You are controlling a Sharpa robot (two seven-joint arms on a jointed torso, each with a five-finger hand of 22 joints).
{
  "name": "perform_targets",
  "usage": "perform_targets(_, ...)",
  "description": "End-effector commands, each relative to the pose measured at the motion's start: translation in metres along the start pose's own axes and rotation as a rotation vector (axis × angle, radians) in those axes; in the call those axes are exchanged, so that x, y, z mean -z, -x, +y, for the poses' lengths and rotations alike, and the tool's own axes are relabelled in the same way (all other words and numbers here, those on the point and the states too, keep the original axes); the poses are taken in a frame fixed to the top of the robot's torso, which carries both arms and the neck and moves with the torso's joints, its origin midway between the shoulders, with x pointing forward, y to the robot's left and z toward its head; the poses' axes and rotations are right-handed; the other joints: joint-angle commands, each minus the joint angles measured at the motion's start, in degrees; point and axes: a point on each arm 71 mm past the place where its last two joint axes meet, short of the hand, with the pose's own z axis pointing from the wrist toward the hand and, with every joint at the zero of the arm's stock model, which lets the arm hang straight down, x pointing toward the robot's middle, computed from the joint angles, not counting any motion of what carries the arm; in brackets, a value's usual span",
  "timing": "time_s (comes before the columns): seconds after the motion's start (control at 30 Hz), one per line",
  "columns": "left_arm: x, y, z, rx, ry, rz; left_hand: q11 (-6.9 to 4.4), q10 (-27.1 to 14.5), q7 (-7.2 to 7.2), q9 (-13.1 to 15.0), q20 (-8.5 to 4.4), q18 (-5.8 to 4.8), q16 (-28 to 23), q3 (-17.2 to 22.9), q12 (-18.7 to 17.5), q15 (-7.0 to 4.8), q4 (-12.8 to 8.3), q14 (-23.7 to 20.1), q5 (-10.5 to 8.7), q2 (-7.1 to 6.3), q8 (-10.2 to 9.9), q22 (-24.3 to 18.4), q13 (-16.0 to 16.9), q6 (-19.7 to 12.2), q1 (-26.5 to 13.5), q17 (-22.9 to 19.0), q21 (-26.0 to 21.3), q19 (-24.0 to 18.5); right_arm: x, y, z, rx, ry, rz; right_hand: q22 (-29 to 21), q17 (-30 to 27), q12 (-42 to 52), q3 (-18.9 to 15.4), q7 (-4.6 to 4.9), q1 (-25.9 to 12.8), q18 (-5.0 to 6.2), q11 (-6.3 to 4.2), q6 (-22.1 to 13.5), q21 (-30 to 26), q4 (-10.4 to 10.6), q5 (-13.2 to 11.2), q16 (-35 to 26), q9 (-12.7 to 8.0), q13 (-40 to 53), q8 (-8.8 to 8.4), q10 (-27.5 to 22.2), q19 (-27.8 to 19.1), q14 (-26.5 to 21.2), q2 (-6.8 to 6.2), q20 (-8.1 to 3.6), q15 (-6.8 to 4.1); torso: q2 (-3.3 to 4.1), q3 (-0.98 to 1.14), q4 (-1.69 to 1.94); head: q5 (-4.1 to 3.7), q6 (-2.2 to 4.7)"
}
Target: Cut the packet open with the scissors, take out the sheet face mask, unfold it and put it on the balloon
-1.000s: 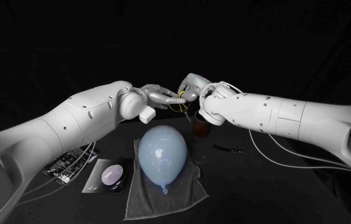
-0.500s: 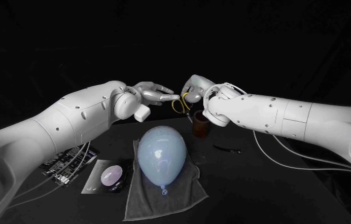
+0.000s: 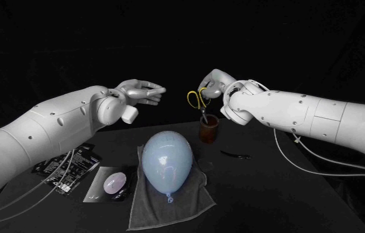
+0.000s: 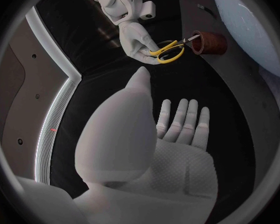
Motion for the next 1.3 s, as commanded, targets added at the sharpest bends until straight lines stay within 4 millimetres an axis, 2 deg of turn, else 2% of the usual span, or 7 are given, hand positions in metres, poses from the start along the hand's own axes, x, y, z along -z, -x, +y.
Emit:
perform_targets(0.03,0.007,0.014,-0.007,0.104,-0.120,-0.058,-0.61,3.59,8.07,-1.37,-0.16,0.85,-0.54,1.93,-0.98,-0.85,-0.14,4.40,-0.27,1.35,-1.31,0.55,-0.61,3.26,0.21,-1.04,2.12,5.64,0.001,0.011,-0.003,-0.135,0.007,-0.043,0.10,0.05,0.18,0.37,0.09,-0.21,0.41,-1.52,0.41,0.39,-0.07,0.23,-0.27,0.09,0.07,0.10,1.61,-0.50,-0.07,0.55,-0.03,-0.36,-0.04,-0.05,0.03,-0.15,-0.13)
perform_targets(0.2,0.020,0.035,-0.002,0.133,-0.138,-0.114,-1.85,9.23,7.00,-4.16,-0.20,3.08,-1.99,5.48,-4.50,-2.39,-0.32,11.28,-0.47,2.01,-4.58,-0.11,-0.64,8.95,0.67,-2.36,3.03,9.55,0.001,0.022,-0.013,-0.177,-0.015,-0.066,0.11,0.06,0.18,0.38,0.10,-0.21,0.41,-1.52,0.41,0.39,-0.07,0.23,-0.28,0.10,0.07,0.09,1.60,-0.52,-0.08,0.56,-0.03,-0.35,-0.01,-0.03,0.12,-0.36,-0.32)
perform_targets(0.33,0.031,0.050,0.003,0.148,-0.139,-0.151,-2.21,11.24,6.76,-5.41,-0.22,4.13,-2.79,6.92,-6.36,-2.86,-0.37,13.57,-0.44,1.74,-6.33,-0.44,-0.60,11.10,0.66,-2.75,3.49,11.42,0.002,0.027,-0.017,-0.193,-0.022,-0.074,0.16,0.07,0.17,0.42,0.11,-0.20,0.42,-1.50,0.39,0.43,-0.09,0.23,-0.30,0.12,0.06,0.07,1.57,-0.57,-0.11,0.58,-0.03,-0.34,0.04,-0.01,0.03,-0.38,-0.42)
perform_targets(0.57,0.041,0.061,0.008,0.156,-0.131,-0.180,-2.20,11.72,6.86,-5.68,-0.22,4.42,-2.91,7.27,-6.76,-2.94,-0.37,14.15,-0.41,1.66,-6.70,-0.52,-0.58,11.65,0.60,-2.79,3.62,11.91,0.000,0.031,-0.022,-0.193,-0.038,-0.076,0.16,0.07,0.17,0.42,0.11,-0.20,0.42,-1.50,0.39,0.43,-0.09,0.23,-0.30,0.12,0.06,0.07,1.57,-0.57,-0.11,0.58,-0.03,-0.34,0.05,-0.11,0.12,-0.48,-0.62)
perform_targets(0.73,0.045,0.066,0.010,0.157,-0.128,-0.196,-2.19,11.86,6.91,-5.80,-0.21,4.49,-2.95,7.55,-6.94,-2.95,-0.41,14.36,-0.37,1.75,-6.88,-0.57,-0.58,11.84,0.71,-2.80,3.62,12.02,-0.003,0.028,-0.027,-0.187,-0.049,-0.071,0.22,0.09,0.17,0.45,0.12,-0.19,0.42,-1.49,0.37,0.47,-0.11,0.23,-0.32,0.14,0.05,0.05,1.55,-0.60,-0.14,0.59,-0.02,-0.33,0.01,-0.02,0.06,-0.47,-0.82)
perform_targets(0.97,0.049,0.070,0.012,0.158,-0.126,-0.209,-2.18,11.92,6.92,-5.86,-0.20,4.51,-2.98,7.71,-7.04,-2.96,-0.42,14.44,-0.35,1.79,-6.97,-0.60,-0.58,11.93,0.77,-2.81,3.61,12.05,-0.008,0.010,-0.033,-0.178,-0.063,-0.051,0.25,0.10,0.16,0.45,0.13,-0.21,0.42,-1.48,0.36,0.49,-0.10,0.23,-0.33,0.15,0.05,0.03,1.53,-0.63,-0.15,0.60,-0.01,-0.32,0.02,0.05,0.03,-0.37,-1.09)
perform_targets(1.3,0.050,0.069,0.012,0.159,-0.125,-0.205,-2.17,12.05,6.95,-5.96,-0.20,4.56,-3.05,8.02,-7.19,-2.96,-0.42,14.54,-0.31,1.87,-7.12,-0.66,-0.57,12.09,0.89,-2.83,3.60,12.12,-0.010,-0.020,-0.048,-0.164,-0.088,-0.011,0.52,0.16,0.10,0.63,0.25,-0.24,0.41,-1.37,0.15,0.64,-0.08,0.23,-0.51,0.25,-0.01,-0.14,1.25,-0.96,-0.40,0.74,0.05,-0.20,0.05,-0.02,0.04,-0.38,-1.59)
